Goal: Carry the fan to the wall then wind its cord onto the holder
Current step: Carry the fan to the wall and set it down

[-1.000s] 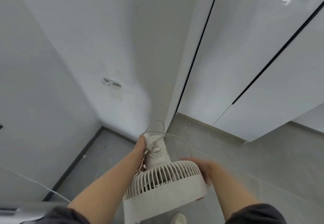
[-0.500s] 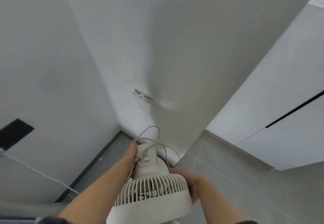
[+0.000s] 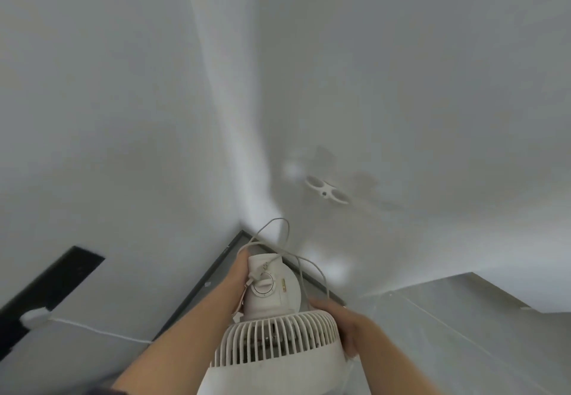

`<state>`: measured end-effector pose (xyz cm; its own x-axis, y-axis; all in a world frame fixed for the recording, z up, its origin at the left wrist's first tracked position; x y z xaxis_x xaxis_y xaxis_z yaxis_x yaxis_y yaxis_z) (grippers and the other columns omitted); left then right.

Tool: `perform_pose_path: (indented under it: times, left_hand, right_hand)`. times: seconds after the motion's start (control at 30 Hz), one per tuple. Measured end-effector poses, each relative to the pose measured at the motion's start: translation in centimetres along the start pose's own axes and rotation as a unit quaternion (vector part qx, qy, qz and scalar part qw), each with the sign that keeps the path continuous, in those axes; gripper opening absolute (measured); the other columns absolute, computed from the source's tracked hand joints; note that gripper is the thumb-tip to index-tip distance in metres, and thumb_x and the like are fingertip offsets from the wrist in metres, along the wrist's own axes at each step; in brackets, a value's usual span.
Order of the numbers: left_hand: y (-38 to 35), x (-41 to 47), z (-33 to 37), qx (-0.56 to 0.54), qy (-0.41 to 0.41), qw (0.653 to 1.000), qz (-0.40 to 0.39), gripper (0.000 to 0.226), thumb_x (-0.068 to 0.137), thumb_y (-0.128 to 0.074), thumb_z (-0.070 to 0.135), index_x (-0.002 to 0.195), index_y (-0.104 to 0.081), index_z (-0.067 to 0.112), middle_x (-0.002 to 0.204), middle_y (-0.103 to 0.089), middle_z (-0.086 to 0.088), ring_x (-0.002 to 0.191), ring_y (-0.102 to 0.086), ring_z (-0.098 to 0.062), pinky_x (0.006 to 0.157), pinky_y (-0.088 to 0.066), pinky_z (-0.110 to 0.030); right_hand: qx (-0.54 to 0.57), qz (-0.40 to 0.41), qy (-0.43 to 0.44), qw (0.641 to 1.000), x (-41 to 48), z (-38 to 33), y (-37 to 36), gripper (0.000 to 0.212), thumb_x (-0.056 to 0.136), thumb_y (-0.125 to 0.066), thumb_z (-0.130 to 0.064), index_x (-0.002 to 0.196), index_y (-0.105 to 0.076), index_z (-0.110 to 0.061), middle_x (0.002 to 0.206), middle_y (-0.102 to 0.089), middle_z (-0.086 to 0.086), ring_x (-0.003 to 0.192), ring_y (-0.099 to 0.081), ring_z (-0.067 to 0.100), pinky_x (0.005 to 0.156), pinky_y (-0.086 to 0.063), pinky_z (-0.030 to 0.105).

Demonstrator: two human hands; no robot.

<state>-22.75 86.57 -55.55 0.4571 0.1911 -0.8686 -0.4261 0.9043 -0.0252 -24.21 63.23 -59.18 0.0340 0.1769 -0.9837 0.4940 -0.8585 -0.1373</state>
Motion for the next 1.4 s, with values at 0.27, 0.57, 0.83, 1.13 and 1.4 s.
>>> perform_pose_path:
  times: [0.27,0.57,0.83,1.13,1.4]
  left_hand:
    - [3.5,4.4,2.0,-0.021,0.046,0.998,0.033,0.045,0.091,-0.042,0.036,0.057,-0.056,0.011,0.042,-0.056,-0.007,0.047,-0.053,-0.023,0.052,-0.041,-0.028]
    - [6.1,8.0,3.4,-0.027,0.042,0.998,0.039,0.036,0.088,-0.043,0.036,0.068,-0.06,0.012,0.053,-0.061,-0.008,0.061,-0.056,-0.026,0.066,-0.046,-0.032]
    - [6.7,10.3,5.9,-0.02,0.047,0.998,0.036,0.038,0.089,-0.039,0.038,0.066,-0.057,0.013,0.044,-0.061,-0.006,0.057,-0.055,-0.026,0.056,-0.043,-0.027]
    - [6.4,10.3,8.0,0.017,0.024,0.999,0.017,0.043,0.091,-0.042,0.038,0.058,-0.055,0.014,0.04,-0.054,-0.001,0.029,-0.05,-0.014,0.034,-0.038,-0.011]
    - [7.4,10.9,8.6,0.019,0.02,0.999,0.041,0.041,0.094,-0.035,0.036,0.062,-0.05,0.016,0.032,-0.053,0.002,0.023,-0.049,-0.011,0.045,-0.035,-0.023]
  right_hand:
    - [0.059,-0.027,-0.006,0.998,4.6,-3.5,-2.8,0.063,0.082,-0.056,-0.062,0.108,-0.07,-0.007,0.106,-0.072,0.016,0.098,-0.068,0.029,0.093,-0.05,0.039]
    - [0.087,-0.029,-0.008,0.996,9.2,-5.9,-5.0,0.065,0.08,-0.059,-0.06,0.118,-0.063,-0.007,0.105,-0.072,0.015,0.094,-0.07,0.028,0.082,-0.054,0.037]
    - [0.075,-0.011,-0.012,0.997,9.9,-9.4,-4.8,0.07,0.072,-0.064,-0.064,0.114,-0.068,-0.007,0.107,-0.071,0.015,0.1,-0.068,0.03,0.096,-0.049,0.045]
    - [0.093,0.002,-0.006,0.996,8.8,-11.6,-5.3,0.059,0.078,-0.063,-0.058,0.107,-0.07,-0.007,0.102,-0.072,0.015,0.089,-0.069,0.029,0.08,-0.054,0.038]
    - [0.092,-0.004,-0.003,0.996,8.7,-12.3,-6.0,0.052,0.081,-0.058,-0.059,0.088,-0.072,-0.009,0.091,-0.074,0.013,0.082,-0.069,0.027,0.084,-0.052,0.038]
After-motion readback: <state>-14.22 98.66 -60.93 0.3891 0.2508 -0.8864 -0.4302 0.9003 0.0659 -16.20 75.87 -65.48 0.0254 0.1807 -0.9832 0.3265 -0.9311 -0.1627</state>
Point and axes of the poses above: each hand's wrist, its own x-axis towards the middle knuckle, its own y-axis out of the back of the hand, z = x × y, the point moved 2 cm from there along x, towards the middle knuckle
